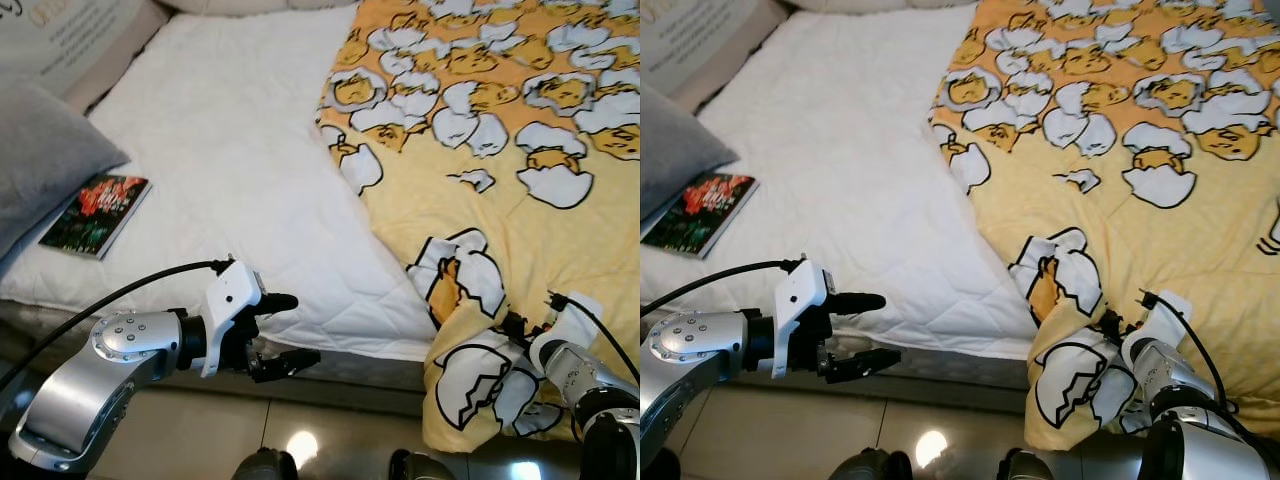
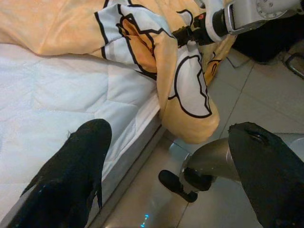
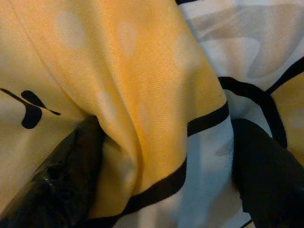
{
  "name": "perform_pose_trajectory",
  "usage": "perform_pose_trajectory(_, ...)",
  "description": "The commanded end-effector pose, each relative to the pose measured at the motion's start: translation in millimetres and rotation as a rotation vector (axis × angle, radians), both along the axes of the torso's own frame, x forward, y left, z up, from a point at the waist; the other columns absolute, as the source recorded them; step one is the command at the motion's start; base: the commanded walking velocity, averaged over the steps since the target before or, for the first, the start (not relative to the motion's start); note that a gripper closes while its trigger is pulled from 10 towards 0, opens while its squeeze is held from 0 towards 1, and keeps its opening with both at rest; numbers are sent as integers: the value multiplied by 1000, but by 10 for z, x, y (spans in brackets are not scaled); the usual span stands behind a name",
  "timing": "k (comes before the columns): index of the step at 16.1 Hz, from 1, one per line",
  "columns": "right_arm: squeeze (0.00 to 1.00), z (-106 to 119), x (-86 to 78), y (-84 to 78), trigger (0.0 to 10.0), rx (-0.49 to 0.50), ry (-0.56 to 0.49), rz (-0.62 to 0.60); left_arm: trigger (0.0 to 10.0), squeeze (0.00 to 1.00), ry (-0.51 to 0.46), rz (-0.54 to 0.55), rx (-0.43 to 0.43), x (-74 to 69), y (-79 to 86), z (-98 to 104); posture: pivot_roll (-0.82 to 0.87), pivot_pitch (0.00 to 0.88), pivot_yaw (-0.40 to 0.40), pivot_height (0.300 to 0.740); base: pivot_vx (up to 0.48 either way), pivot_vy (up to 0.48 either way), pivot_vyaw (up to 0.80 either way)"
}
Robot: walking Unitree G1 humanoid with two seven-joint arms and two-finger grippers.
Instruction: Clean up the room
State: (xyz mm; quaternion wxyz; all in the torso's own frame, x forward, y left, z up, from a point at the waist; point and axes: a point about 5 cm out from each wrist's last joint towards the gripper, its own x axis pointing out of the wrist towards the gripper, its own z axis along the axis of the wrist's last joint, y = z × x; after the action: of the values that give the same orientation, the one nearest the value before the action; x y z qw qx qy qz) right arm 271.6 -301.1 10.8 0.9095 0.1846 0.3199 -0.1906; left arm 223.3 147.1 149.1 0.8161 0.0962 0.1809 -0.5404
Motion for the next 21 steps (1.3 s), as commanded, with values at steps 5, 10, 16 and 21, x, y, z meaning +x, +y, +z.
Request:
perform_pose_trajectory(5,0,-120,-50,134,0,65,31,8,10000,596,-18,12,22,-39,43,61,137,182,85,740,0,0,0)
perform_pose_trajectory(10,0,-174,-80,206,0,62,42,73,10000,180,-40,18,26,-12,13,61,126,147,68,740,0,0,0)
perform_pose_trajectory(16,0,-155,-39,319,0,63,19,276,10000,78,-76,34,14,62,-26,72,92,105,49,740,0,0,0)
perform_pose_trajectory(21,0,-108,-7,588,0,-2,4,734,10000,0,-96,46,5,115,-56,43,55,71,25,740,0,0,0)
